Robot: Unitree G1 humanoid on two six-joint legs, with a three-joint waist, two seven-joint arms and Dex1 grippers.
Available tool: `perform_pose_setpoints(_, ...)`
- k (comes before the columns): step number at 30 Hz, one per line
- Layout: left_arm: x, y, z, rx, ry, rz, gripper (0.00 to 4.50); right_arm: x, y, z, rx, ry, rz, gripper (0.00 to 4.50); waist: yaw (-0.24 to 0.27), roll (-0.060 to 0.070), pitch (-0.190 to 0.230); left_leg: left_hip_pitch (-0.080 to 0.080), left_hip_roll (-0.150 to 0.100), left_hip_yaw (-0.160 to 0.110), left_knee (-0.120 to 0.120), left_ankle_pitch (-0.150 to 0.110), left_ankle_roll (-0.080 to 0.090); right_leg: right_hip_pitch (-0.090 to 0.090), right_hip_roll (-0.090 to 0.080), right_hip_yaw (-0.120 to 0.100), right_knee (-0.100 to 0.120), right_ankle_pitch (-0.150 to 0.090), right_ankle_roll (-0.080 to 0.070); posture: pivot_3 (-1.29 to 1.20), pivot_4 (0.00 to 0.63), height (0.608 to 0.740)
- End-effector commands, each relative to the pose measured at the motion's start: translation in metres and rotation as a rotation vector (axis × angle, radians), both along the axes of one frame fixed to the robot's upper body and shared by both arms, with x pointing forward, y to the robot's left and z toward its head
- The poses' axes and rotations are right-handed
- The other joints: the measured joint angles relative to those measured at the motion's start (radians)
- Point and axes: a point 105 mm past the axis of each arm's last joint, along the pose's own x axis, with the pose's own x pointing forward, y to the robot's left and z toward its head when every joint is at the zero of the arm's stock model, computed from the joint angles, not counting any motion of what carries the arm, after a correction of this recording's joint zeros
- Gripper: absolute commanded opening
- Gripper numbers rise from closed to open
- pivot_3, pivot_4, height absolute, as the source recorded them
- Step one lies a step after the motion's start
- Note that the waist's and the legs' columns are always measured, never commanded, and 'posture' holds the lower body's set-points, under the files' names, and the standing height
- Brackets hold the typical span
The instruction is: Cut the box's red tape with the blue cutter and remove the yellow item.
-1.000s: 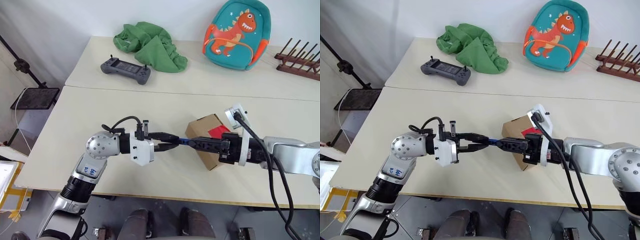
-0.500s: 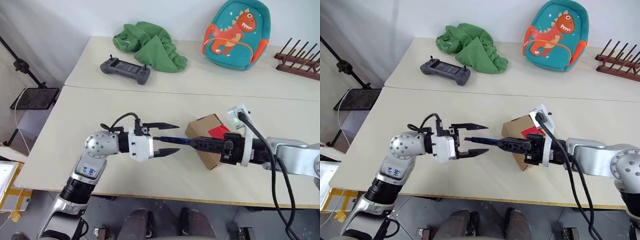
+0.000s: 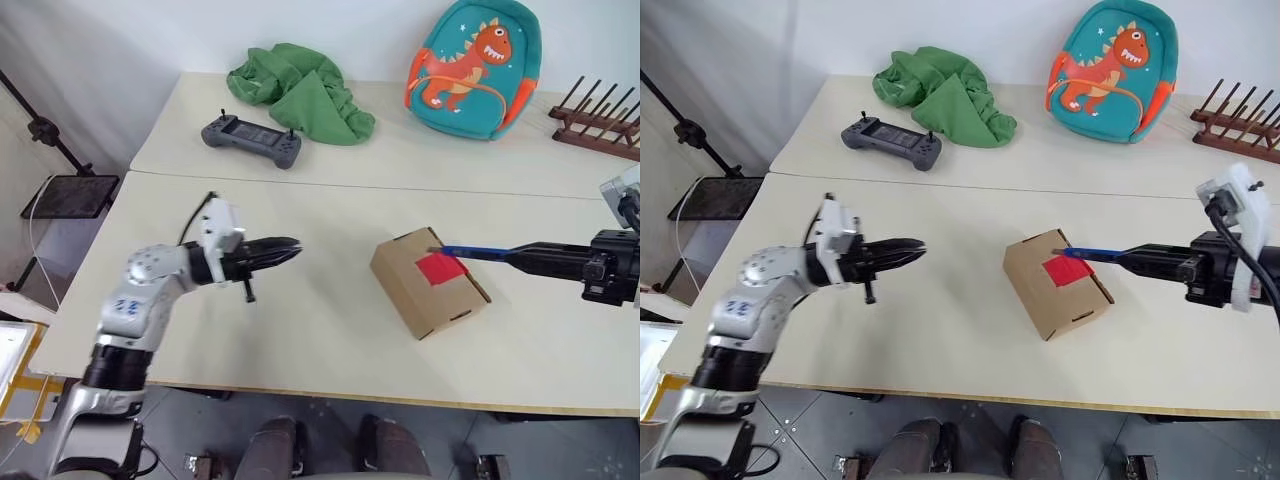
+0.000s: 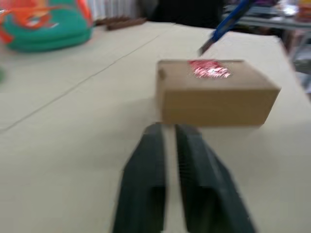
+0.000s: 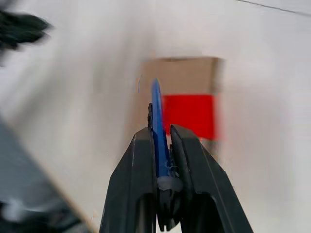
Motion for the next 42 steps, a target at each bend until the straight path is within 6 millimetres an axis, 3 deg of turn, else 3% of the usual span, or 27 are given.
perform_pose_setpoints(1,0.011,-0.048,0.005,0.005,-0.005,-0.098,0.01,0.011,-0.013,0.023,-0.085,-0.114,-0.065,0.16,0.006,0.0,0.0,0.0,0.0,0.001,0.0,0.0,0.0,0.0,0.0,-0.001,0.0,0.0,0.0,0.0,0.15,0.74)
perform_pose_setpoints(4,0.009,-0.097,0.006,0.028,0.009,-0.221,0.01,0.017,-0.013,0.025,-0.129,-0.138,-0.075,0.16,0.01,0.0,0.0,-0.001,0.0,0.002,0.001,0.001,0.0,-0.001,0.001,-0.002,0.0,0.0,0.0,0.0,0.15,0.74)
perform_pose_setpoints(6,0.012,-0.116,0.005,0.046,-0.007,-0.223,0.01,0.021,-0.014,0.023,-0.137,-0.144,-0.087,0.16,0.008,0.0,0.0,-0.002,0.0,0.002,0.001,0.001,0.0,-0.001,0.001,-0.002,-0.001,0.0,0.0,0.0,0.15,0.74)
perform_pose_setpoints(13,0.023,-0.147,-0.009,0.145,-0.005,-0.173,0.01,0.024,-0.003,0.015,-0.128,-0.139,-0.061,0.16,0.0,0.0,0.0,-0.003,0.001,0.002,0.001,0.001,-0.001,-0.003,0.002,-0.004,0.0,0.0,0.0,0.0,0.15,0.74)
perform_pose_setpoints(20,0.026,-0.151,-0.026,0.23,0.015,-0.148,0.01,0.028,0.006,0.012,-0.108,-0.153,-0.042,0.16,0.008,0.0,0.0,-0.006,0.001,-0.002,0.006,0.001,0.0,-0.003,0.0,-0.002,0.001,0.0,0.0,0.0,0.15,0.74)
perform_pose_setpoints(36,0.022,-0.149,-0.029,0.243,0.031,-0.158,0.01,0.037,0.007,-0.004,-0.099,-0.141,-0.059,0.16,0.007,0.0,0.0,-0.007,0.001,-0.004,0.011,0.001,0.0,-0.001,-0.001,-0.001,0.003,0.0,0.0,0.0,0.15,0.74)
perform_pose_setpoints(42,0.02,-0.151,-0.03,0.245,0.032,-0.16,0.01,0.039,0.005,0.003,-0.072,-0.179,-0.078,0.16,0.007,0.001,0.0,-0.007,0.001,-0.004,0.012,0.001,0.0,-0.001,-0.001,-0.001,0.004,0.0,0.0,0.0,0.15,0.74)
